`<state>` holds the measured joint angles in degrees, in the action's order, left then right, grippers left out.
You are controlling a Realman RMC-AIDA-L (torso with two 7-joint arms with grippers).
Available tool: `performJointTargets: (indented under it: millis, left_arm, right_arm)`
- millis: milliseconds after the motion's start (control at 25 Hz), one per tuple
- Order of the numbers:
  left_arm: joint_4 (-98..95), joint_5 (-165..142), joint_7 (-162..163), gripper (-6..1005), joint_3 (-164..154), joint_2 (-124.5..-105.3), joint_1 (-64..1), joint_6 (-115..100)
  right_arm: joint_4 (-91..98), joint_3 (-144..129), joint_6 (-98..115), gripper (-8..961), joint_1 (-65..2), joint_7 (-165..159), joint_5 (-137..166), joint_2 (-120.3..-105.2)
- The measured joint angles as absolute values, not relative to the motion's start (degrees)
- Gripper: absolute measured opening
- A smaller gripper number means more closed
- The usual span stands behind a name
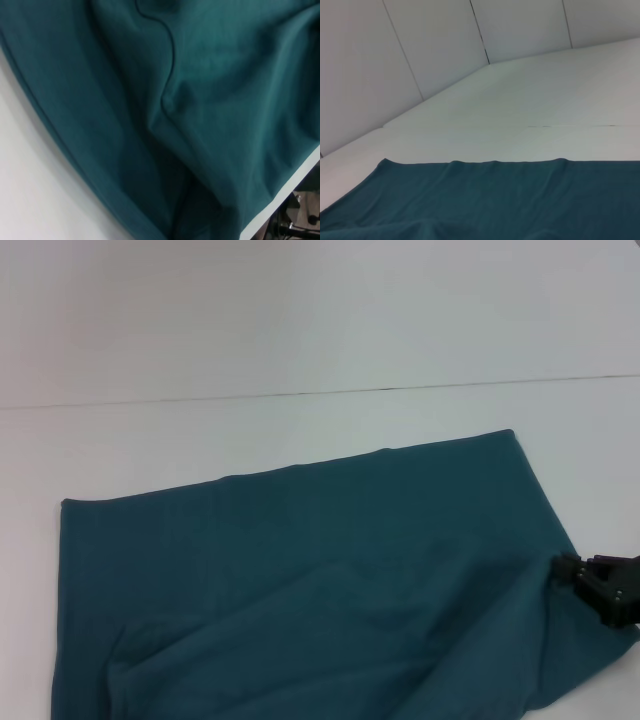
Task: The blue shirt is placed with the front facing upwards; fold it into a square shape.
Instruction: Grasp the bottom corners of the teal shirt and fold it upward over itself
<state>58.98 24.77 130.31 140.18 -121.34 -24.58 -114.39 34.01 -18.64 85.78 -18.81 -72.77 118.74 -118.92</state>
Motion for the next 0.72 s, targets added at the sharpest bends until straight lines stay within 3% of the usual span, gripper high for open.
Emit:
performJointTargets:
  millis: [720]
  left_arm:
    - [58.4,23.8,133.9,918,137.4,-122.01,-27.0,-112.1]
  right_arm:
    - [34.0,-18.4,85.8,37,-19.1,-72.8,118.6,-118.73]
